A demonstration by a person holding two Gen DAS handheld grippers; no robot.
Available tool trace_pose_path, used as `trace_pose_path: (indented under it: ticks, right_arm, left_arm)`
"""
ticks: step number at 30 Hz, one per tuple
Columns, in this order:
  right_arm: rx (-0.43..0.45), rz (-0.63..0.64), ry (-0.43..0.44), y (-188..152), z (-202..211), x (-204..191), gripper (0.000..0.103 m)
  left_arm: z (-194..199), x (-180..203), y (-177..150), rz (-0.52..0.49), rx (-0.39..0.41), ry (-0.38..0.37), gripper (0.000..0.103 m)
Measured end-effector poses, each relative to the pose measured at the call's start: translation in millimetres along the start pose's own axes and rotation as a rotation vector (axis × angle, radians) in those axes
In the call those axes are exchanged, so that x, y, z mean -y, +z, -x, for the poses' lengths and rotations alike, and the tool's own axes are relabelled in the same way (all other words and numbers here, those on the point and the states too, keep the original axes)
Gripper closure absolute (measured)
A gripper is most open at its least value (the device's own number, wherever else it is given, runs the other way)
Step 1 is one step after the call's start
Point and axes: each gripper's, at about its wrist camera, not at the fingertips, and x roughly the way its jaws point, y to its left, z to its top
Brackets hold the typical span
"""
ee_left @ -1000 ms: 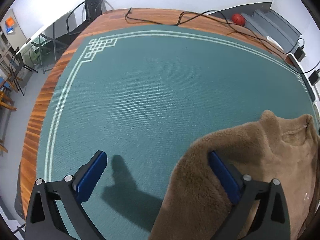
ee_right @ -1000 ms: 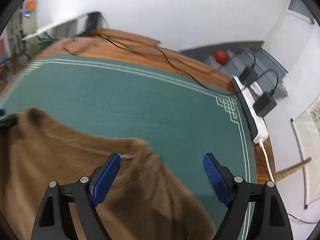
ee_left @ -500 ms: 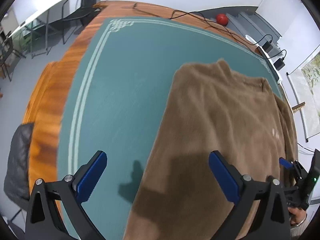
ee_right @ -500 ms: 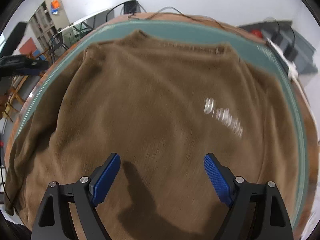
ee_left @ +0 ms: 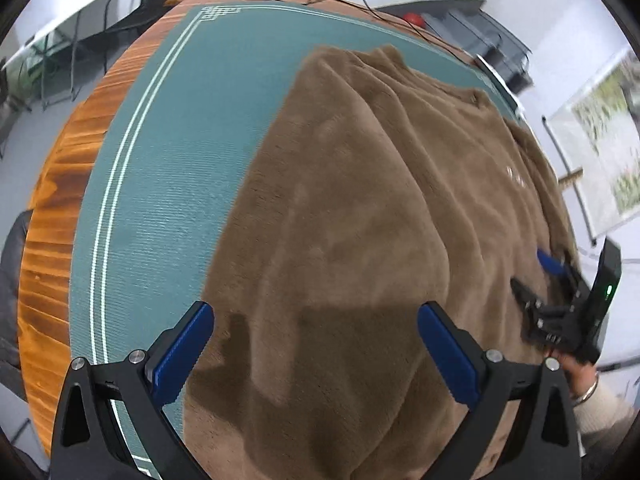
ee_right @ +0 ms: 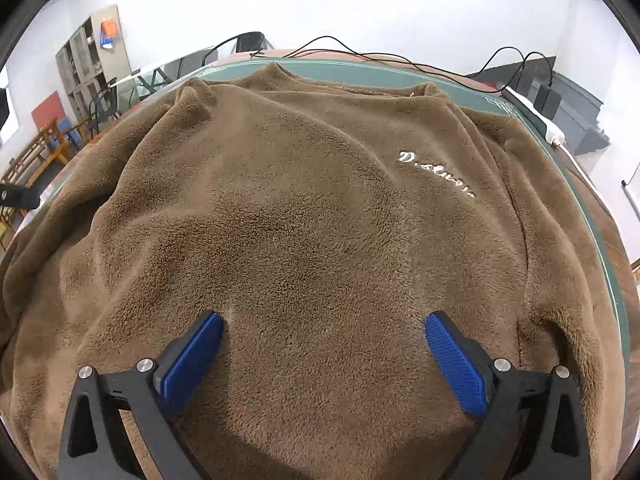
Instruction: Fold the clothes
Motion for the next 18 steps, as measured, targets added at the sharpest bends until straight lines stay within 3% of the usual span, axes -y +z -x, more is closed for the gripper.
trace_pose_path:
  ticks: [5,8,10,13,18]
  right_arm:
    - [0.002,0.002,-0.005,-3,2,-1,0.001]
    - [0.003,0.003,-0.007,-1,-2,0,0.001]
    - [0.003,0.004,-0.008,-1,-1,0,0.001]
    - [0.003,0.005,-0.01,0,-2,-1,0.001]
    - [0.003,0.006,-0.011,0,-2,0,0.001]
  left_arm:
    - [8,13,-10,-0.032,0.014,-0.081,0.001]
    - [6,32,-16,-0.082,0.008,-0.073,0.001]
    - [-6,46,-18,-0.11,-0.007,-0.024,0.001]
    - [-26,58,-15,-0.136,-0.022,0.134,0.001]
    - [-17,24,10,-0.033,0.04,0.316,0.001]
